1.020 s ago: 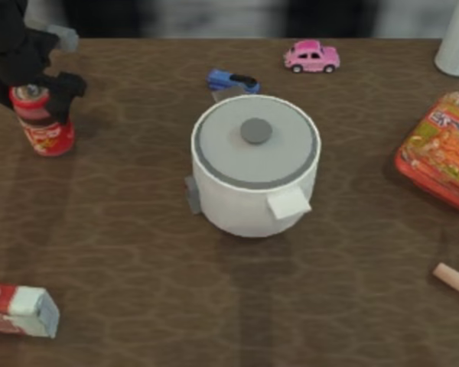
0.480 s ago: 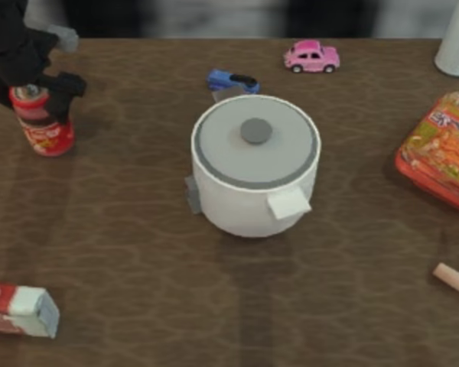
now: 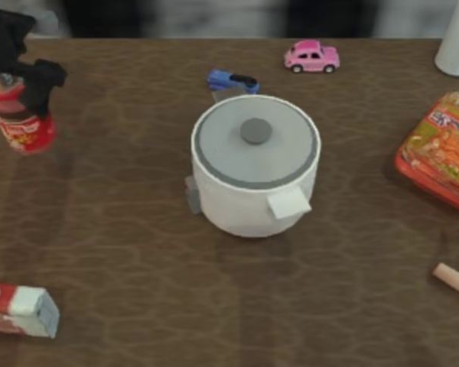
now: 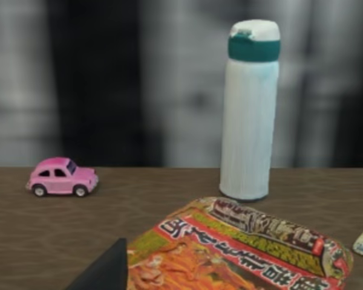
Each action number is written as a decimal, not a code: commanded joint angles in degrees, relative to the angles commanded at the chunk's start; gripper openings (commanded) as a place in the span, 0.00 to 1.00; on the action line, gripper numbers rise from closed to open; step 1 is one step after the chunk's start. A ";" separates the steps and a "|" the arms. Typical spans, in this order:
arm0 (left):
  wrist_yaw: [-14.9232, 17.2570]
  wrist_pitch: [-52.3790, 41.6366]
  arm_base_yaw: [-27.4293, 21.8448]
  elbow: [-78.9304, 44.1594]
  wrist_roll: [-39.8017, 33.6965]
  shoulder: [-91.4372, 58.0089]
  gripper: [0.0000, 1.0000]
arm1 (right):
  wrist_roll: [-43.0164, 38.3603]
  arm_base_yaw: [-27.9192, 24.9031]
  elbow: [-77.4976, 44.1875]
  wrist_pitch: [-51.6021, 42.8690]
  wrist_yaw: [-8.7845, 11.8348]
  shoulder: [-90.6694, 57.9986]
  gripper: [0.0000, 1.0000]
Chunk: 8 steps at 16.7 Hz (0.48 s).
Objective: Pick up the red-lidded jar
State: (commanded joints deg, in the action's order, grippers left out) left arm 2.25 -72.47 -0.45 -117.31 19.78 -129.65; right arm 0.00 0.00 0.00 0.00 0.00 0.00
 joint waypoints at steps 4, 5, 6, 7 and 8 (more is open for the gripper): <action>-0.12 -0.97 0.61 9.96 -0.07 10.56 0.00 | 0.00 0.00 0.00 0.00 0.00 0.00 1.00; -0.14 -1.13 0.70 11.08 -0.08 11.70 0.00 | 0.00 0.00 0.00 0.00 0.00 0.00 1.00; -0.15 -1.21 0.74 11.60 -0.08 12.24 0.00 | 0.00 0.00 0.00 0.00 0.00 0.00 1.00; -0.15 -1.22 0.74 11.64 -0.08 12.28 0.00 | 0.00 0.00 0.00 0.00 0.00 0.00 1.00; -0.15 -1.22 0.74 11.64 -0.08 12.28 0.00 | 0.00 0.00 0.00 0.00 0.00 0.00 1.00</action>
State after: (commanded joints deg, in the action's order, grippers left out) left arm 2.10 -73.69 0.30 -105.67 19.70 -117.37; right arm 0.00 0.00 0.00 0.00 0.00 0.00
